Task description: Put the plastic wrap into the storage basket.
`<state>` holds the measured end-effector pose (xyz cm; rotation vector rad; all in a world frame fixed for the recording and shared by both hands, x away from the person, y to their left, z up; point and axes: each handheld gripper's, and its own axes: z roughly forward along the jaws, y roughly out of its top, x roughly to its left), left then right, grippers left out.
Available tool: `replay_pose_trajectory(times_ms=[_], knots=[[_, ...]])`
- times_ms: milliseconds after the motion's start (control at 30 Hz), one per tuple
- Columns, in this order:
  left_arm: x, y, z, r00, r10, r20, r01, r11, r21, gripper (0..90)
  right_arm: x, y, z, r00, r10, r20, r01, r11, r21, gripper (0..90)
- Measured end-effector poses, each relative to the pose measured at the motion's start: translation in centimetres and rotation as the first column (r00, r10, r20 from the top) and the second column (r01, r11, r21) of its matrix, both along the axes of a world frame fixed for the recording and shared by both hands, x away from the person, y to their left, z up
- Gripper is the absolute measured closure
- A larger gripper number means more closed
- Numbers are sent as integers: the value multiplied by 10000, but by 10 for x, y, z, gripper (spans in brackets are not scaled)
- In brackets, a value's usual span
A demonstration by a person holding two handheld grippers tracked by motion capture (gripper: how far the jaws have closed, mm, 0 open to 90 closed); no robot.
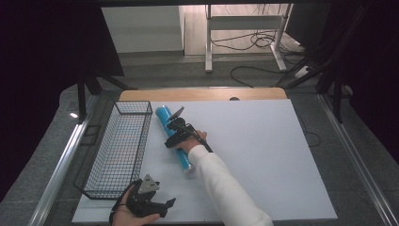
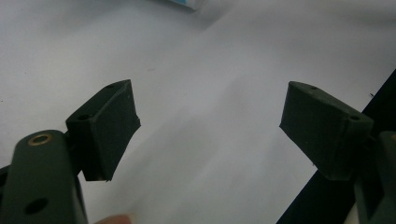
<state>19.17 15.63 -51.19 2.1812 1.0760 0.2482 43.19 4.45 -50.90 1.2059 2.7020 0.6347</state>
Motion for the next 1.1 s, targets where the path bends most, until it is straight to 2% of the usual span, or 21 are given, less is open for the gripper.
replay_pose_trajectory(times_ms=[67,100,367,467,567,933,1033,1100], knots=[[0,0,0,10000,8,3,-8,10000,7,187,1,0,1,9997,-169,-154,169,9999,-18,279],[0,0,0,10000,15,4,-15,10000,7,187,3,-1,2,9983,-398,-415,403,9991,107,287],[0,1,0,10000,21,20,-21,10000,0,187,8,-8,2,9928,-772,-912,830,9947,613,303],[0,1,0,10000,19,23,-19,10000,-1,187,9,-9,3,9926,-830,-889,890,9938,660,309],[0,1,0,10000,15,28,-15,10000,-8,187,10,-13,4,9937,-893,-681,931,9941,555,320],[-1,0,0,10000,0,36,0,10000,-6,186,7,-28,14,9943,-774,-727,834,9930,838,324],[-1,-1,0,10000,-28,41,28,10000,7,186,5,-40,22,9943,-809,-688,890,9883,1236,324],[-1,-1,0,10000,-36,40,36,10000,10,186,4,-43,25,9951,-768,-630,843,9884,1260,324]])
